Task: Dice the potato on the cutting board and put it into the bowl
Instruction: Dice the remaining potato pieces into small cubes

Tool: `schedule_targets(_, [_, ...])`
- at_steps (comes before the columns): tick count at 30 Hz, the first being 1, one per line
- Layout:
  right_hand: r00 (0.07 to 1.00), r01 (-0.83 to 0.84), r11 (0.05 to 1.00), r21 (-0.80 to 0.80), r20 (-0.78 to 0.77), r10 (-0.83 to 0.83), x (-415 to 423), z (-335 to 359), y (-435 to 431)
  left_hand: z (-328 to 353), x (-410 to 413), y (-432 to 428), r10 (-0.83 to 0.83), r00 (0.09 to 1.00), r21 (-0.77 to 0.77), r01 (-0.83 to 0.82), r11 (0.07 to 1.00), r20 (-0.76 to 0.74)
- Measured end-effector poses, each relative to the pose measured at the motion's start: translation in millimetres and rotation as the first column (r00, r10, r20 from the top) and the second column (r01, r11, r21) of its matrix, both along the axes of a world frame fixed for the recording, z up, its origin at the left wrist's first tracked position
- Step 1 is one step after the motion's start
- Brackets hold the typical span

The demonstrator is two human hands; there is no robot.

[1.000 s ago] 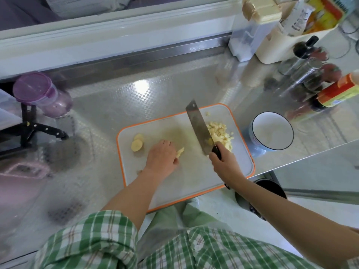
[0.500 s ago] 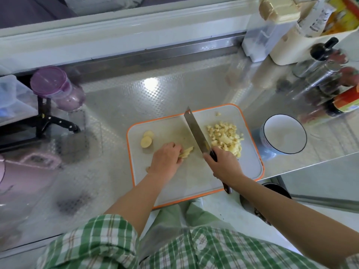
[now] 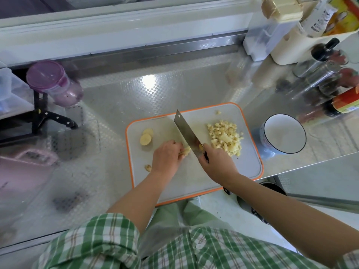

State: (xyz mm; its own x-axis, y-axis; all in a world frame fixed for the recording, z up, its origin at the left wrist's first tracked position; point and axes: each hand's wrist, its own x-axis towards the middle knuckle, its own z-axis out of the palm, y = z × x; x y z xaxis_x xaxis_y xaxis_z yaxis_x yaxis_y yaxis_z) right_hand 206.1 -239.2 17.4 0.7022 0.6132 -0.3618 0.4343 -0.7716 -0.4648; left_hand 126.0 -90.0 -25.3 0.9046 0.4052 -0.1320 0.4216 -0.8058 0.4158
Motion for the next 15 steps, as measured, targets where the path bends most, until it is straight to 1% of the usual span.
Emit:
schedule_targets(4, [1.000, -0.002, 1.000, -0.030, 0.029, 0.003, -5, -9, 2, -1, 2, -1, 0.039, 0.999, -0.039, -0.039, 0.998, -0.009])
schedule_targets(8, [0.996, -0.021, 0.999, -0.050, 0.091, 0.026, -12, -17, 2, 0, 2, -1, 0.049, 0.999, -0.035, -0.049, 0.998, -0.005])
schedule_targets(15, [1.000, 0.017, 0.998, 0.055, 0.018, -0.018, -5, -10, 5, 1, -2, 1, 0.023, 1.000, -0.033, -0.023, 0.999, -0.015])
